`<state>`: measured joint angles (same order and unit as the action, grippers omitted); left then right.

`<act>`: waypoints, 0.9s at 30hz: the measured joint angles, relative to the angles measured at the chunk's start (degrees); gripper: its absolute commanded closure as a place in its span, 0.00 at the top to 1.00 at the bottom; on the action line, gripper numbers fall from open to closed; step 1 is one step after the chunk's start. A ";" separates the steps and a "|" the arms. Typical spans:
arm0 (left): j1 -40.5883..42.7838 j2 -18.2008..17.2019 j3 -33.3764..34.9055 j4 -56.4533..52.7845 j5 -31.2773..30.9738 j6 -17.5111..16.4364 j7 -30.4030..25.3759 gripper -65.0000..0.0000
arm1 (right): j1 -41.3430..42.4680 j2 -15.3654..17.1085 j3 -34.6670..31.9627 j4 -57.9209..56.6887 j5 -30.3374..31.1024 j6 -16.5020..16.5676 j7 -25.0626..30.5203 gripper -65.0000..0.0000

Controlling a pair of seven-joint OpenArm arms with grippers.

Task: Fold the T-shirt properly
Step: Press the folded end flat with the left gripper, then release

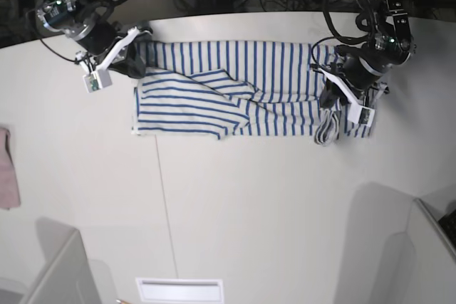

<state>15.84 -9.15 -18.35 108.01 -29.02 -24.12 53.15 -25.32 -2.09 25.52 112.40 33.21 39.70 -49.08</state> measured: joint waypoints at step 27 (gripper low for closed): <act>1.09 -0.26 5.51 -0.94 0.00 4.72 -0.22 0.00 | 0.17 0.20 0.00 0.00 -0.15 0.00 0.02 0.00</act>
<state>16.93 -9.41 -12.84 107.07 -29.02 -19.40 52.93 -25.15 -1.89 25.52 112.40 33.06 39.70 -49.06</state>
